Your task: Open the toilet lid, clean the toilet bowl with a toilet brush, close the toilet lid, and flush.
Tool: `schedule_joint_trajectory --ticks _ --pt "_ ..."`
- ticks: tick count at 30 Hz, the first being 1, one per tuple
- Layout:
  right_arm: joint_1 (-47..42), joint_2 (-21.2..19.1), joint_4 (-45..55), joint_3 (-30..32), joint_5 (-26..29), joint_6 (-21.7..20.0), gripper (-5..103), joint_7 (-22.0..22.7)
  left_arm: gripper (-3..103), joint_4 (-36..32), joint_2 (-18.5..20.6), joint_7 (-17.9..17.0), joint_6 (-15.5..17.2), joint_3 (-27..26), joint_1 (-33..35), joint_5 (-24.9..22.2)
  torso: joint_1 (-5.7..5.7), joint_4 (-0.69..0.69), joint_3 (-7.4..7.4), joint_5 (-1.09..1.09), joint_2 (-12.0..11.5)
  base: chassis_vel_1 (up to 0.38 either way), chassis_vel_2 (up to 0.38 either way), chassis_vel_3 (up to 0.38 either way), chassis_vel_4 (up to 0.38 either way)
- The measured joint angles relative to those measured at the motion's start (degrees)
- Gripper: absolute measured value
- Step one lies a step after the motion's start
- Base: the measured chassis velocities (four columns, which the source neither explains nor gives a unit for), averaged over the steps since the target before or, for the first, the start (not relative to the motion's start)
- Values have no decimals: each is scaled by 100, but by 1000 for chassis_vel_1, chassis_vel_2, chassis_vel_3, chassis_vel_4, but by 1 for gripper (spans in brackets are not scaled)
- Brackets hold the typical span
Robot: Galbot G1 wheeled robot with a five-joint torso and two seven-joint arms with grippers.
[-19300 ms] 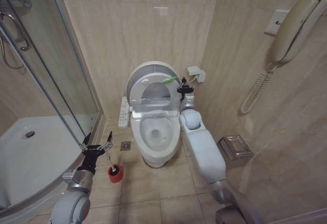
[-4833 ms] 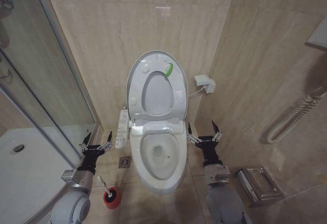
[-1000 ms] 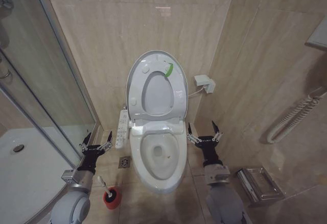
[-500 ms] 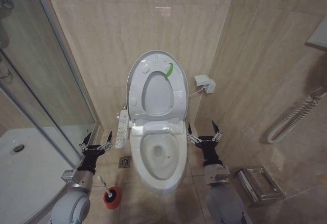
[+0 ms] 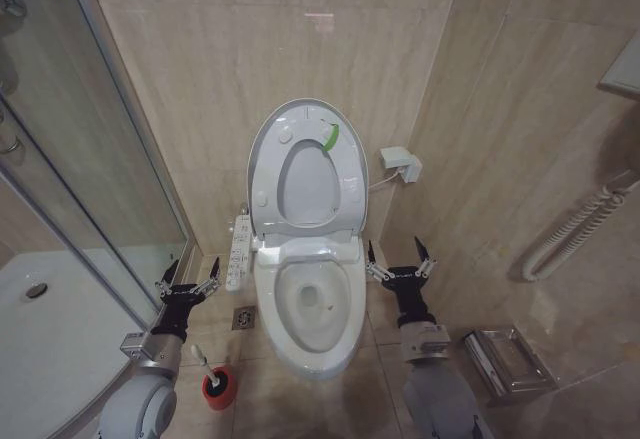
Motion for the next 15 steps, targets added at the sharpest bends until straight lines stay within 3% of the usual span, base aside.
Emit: schedule_joint_trajectory --ticks 15 --pt "0 0 0 0 0 0 100 0 100 0 0 0 0 0 0 0 0 0 0 0 0 0 0 0 0"
